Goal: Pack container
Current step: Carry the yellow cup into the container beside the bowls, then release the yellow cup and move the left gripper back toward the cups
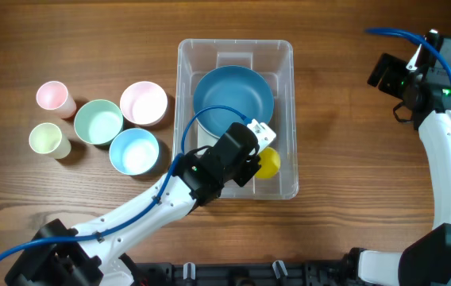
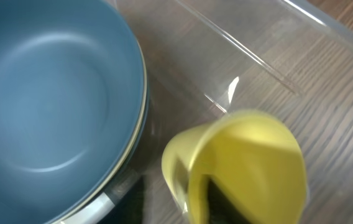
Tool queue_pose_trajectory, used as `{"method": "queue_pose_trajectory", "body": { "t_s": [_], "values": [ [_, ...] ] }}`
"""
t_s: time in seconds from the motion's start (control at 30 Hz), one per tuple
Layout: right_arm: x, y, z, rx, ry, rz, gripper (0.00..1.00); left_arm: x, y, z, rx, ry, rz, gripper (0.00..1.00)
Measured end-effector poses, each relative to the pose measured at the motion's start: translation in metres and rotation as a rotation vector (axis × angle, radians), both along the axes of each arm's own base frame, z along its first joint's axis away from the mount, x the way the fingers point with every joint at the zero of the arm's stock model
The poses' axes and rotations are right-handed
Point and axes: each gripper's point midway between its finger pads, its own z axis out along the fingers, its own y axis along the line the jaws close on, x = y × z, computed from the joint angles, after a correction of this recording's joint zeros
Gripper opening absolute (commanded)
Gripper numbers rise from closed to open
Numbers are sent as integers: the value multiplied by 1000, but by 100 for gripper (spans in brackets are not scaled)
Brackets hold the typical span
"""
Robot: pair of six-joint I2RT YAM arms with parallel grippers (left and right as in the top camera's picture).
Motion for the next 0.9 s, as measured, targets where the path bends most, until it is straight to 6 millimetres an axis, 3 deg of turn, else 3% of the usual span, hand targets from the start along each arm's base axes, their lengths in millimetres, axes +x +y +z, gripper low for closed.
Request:
{"method": "queue_pose_trajectory", "body": {
  "t_s": [0.23, 0.3, 0.47, 0.6, 0.77, 0.9],
  "values": [
    [0, 0, 0, 0, 0, 0, 100, 2, -2, 3, -13, -13, -1, 57],
    [0, 0, 0, 0, 0, 0, 100, 4, -4, 5, -23, -22, -1, 65],
    [0, 0, 0, 0, 0, 0, 100, 7, -7, 9, -40, -38, -1, 68],
    [0, 0, 0, 0, 0, 0, 100, 14, -7, 15, -53, -71, 31, 77],
    [0, 0, 0, 0, 0, 0, 100, 33, 0, 28, -88, -128, 147, 76],
    [0, 0, 0, 0, 0, 0, 100, 51, 23, 40, -103, -168, 282, 72]
  ]
}}
